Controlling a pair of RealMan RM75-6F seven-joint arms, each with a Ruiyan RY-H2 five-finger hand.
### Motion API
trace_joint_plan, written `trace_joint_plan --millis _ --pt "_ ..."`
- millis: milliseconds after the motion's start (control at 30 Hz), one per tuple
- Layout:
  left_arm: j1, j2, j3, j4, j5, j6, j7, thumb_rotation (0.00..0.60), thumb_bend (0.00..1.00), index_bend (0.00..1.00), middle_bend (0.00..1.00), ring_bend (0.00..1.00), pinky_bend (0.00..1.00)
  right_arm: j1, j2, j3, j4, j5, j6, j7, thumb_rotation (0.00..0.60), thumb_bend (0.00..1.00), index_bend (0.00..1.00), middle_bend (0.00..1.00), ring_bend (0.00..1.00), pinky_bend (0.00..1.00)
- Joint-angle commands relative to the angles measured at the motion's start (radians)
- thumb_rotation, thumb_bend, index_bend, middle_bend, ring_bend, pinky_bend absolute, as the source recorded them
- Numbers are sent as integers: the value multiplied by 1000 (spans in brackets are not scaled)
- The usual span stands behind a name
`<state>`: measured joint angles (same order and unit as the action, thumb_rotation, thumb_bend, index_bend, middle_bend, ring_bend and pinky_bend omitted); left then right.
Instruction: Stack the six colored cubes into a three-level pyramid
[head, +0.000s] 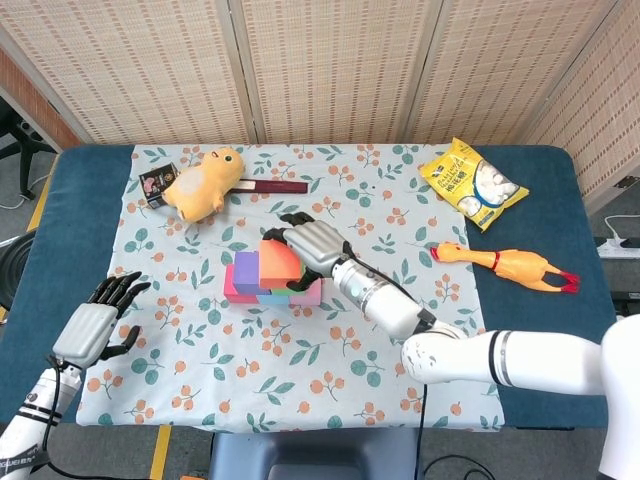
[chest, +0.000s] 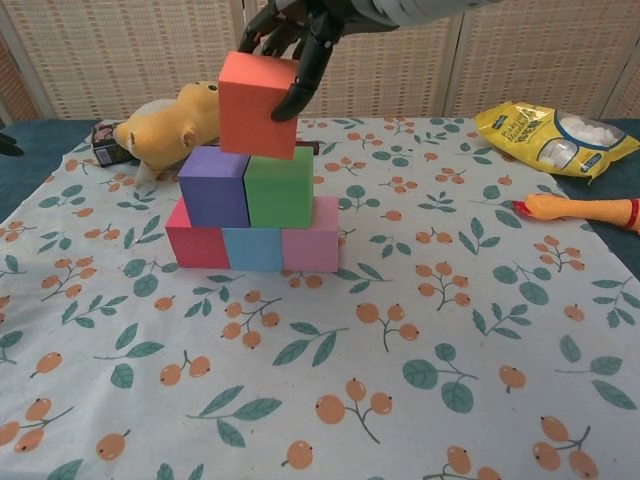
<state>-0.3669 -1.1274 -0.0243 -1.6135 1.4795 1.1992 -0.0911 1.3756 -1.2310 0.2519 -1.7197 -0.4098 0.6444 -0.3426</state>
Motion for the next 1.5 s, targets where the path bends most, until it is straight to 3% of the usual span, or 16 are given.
trace_joint_plan --millis 33,433,833,1500 --pt "4 -2 -1 -2 5 10 1 600 507 119 0 0 22 72 -23 -35 49 74 -19 -45 600 260 294 279 2 0" --pt "19 -8 -1 -8 26 46 -4 600 506 119 0 0 22 180 -87 -87 155 180 -33 -67 600 260 285 279 0 0" --pt "24 -9 3 -4 28 46 -19 600 505 113 0 0 21 252 -111 -125 183 250 -29 -86 600 260 266 279 0 0" --pt "22 -9 8 11 33 32 -38 600 505 105 0 0 19 290 -129 -150 206 306 -22 -88 600 259 253 277 0 0"
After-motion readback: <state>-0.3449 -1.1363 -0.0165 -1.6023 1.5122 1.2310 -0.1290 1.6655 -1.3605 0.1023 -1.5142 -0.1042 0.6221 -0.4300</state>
